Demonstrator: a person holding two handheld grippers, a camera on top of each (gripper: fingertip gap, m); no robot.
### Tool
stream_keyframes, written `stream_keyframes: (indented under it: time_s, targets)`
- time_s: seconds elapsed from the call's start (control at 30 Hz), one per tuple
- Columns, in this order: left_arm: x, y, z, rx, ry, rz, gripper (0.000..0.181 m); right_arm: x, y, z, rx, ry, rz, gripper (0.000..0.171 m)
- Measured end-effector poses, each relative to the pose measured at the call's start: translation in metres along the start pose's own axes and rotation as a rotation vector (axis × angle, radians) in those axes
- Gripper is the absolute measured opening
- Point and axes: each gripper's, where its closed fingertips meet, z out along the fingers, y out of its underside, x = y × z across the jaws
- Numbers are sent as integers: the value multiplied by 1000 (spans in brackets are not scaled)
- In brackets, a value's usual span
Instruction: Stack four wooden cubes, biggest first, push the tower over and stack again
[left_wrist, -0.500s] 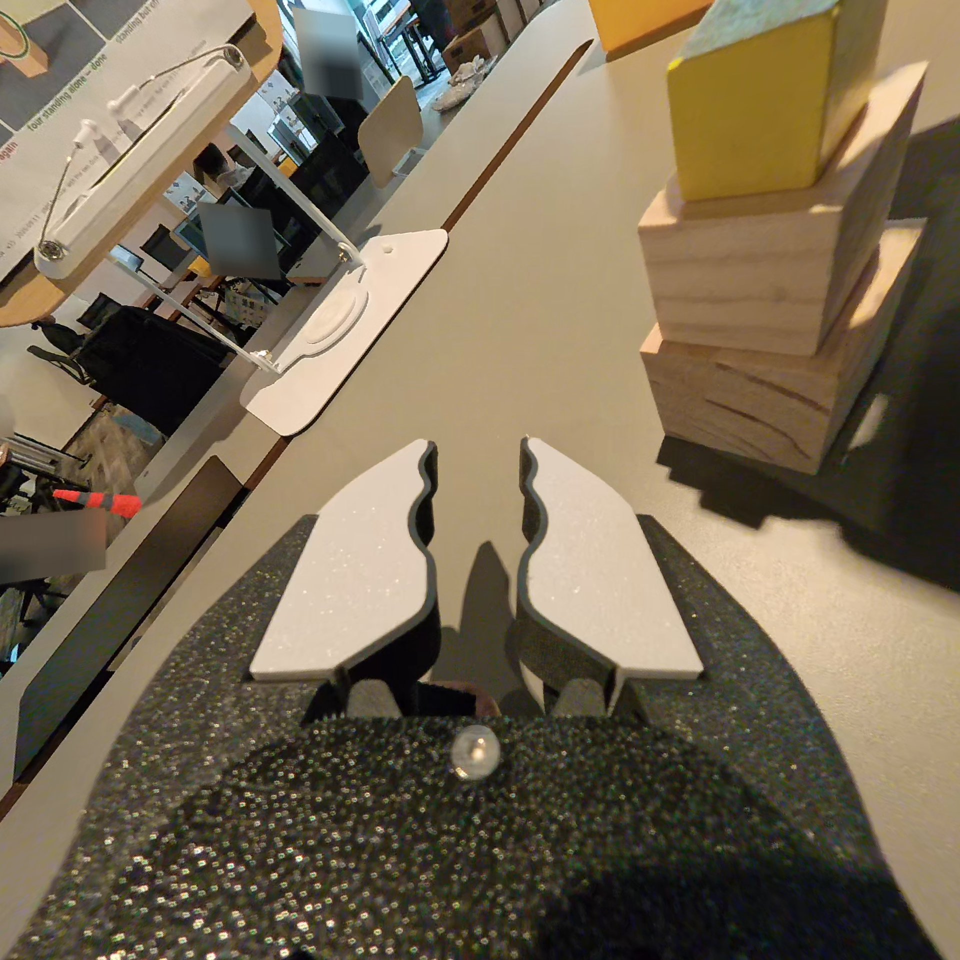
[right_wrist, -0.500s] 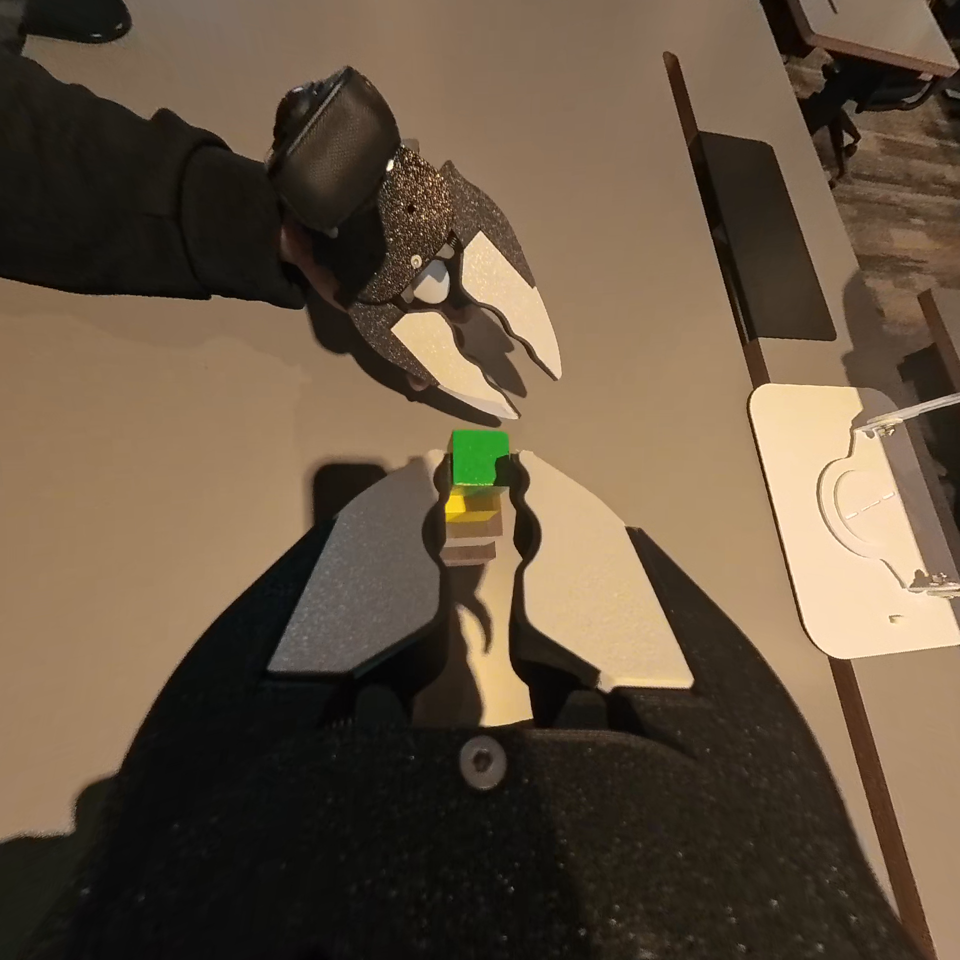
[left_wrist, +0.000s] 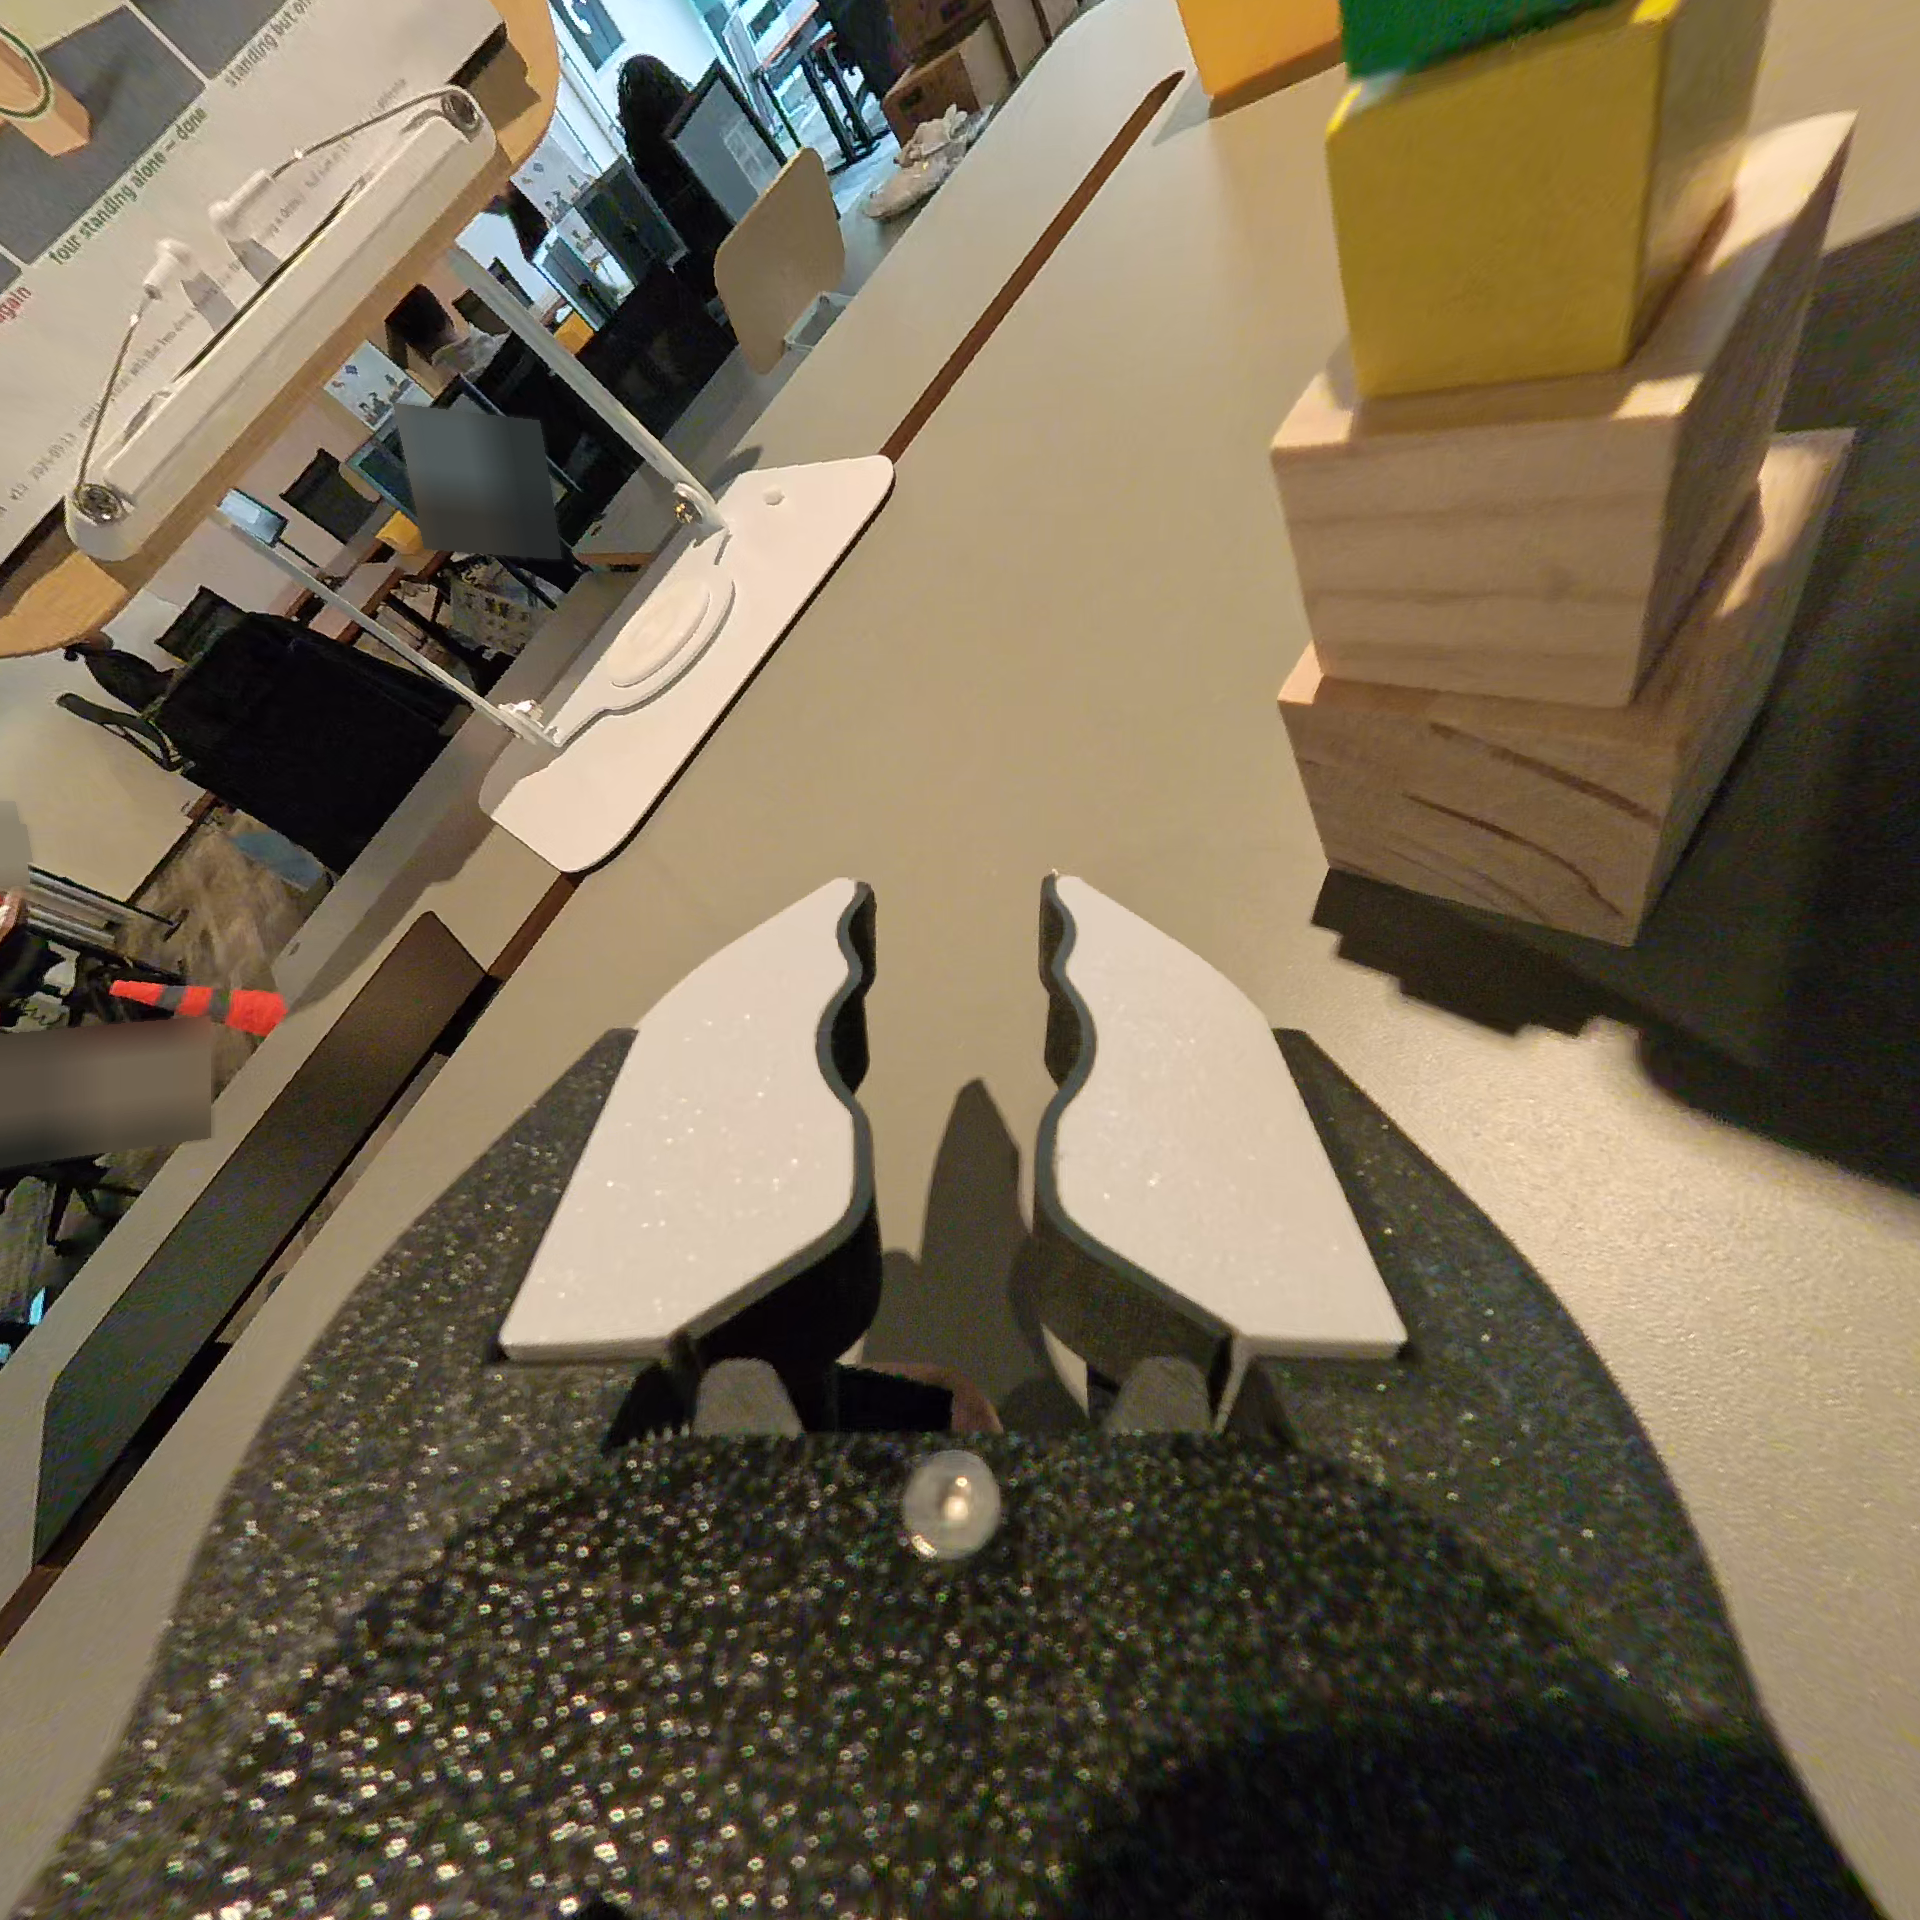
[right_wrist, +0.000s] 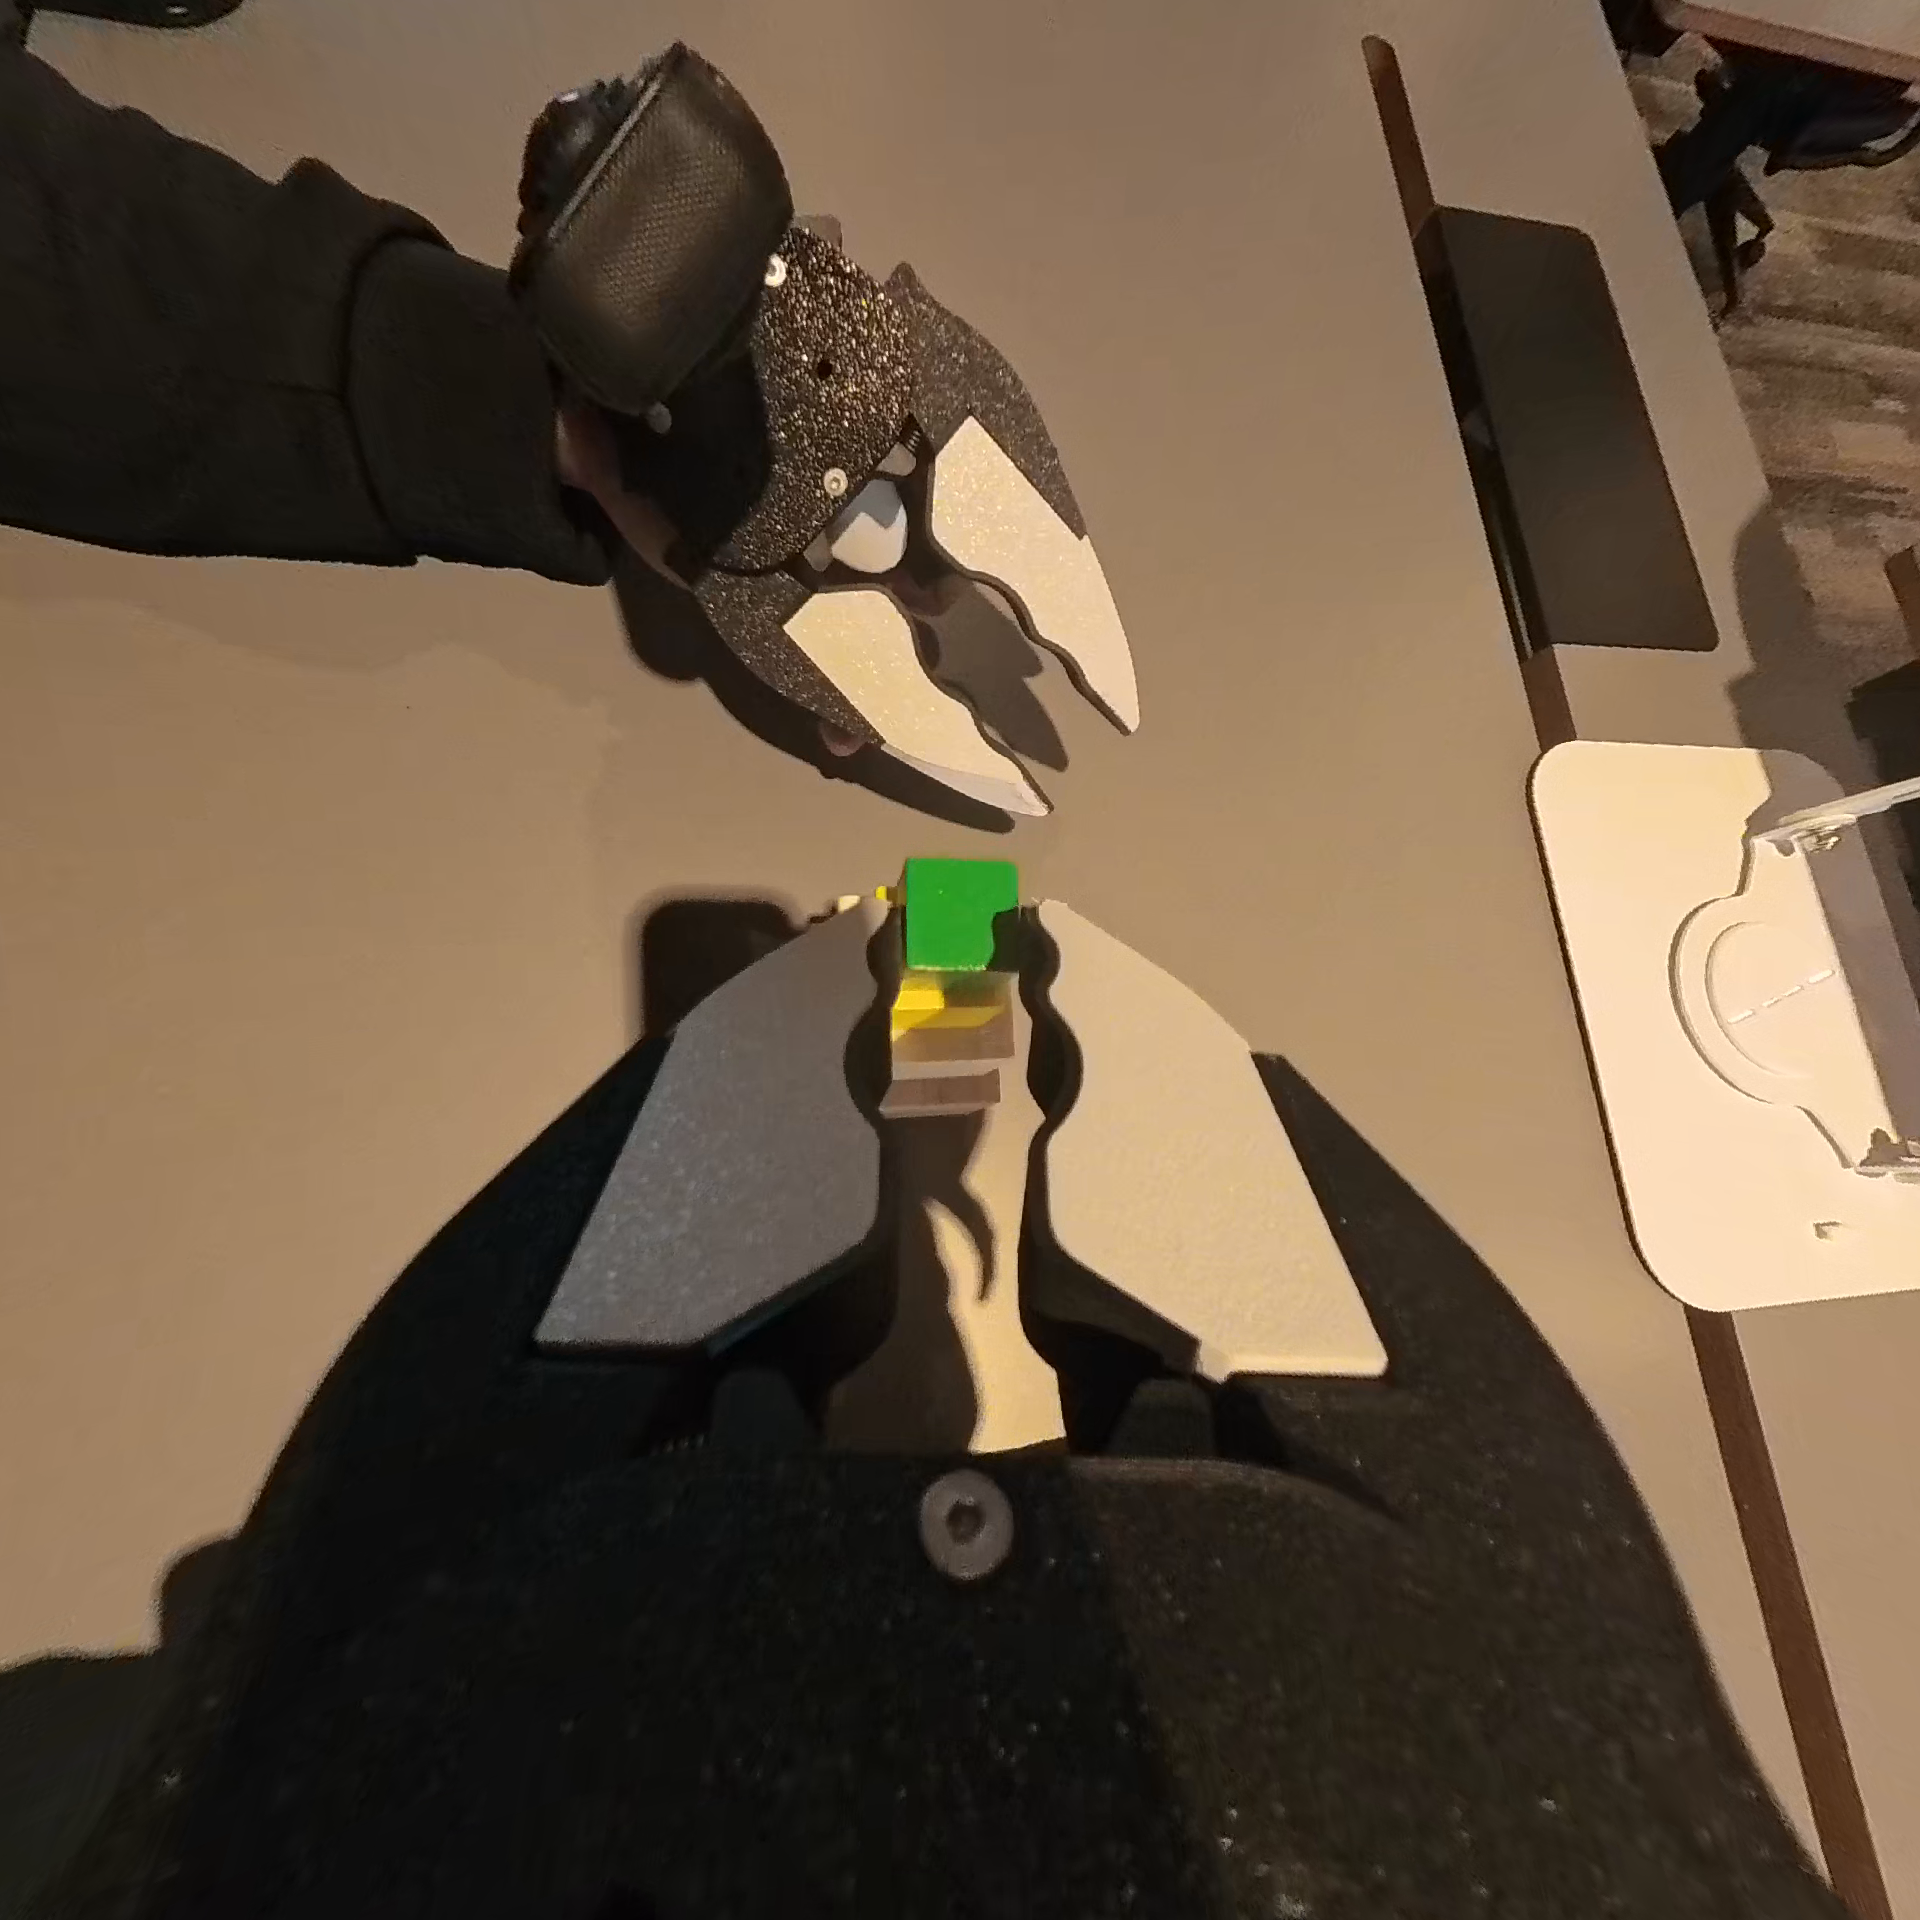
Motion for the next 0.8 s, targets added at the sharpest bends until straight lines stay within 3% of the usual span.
stream_keyframes:
  time_s: [0.8]
  targets:
    - [0,0,0,0,2,2,29,0,1,0,16,3,1,22]
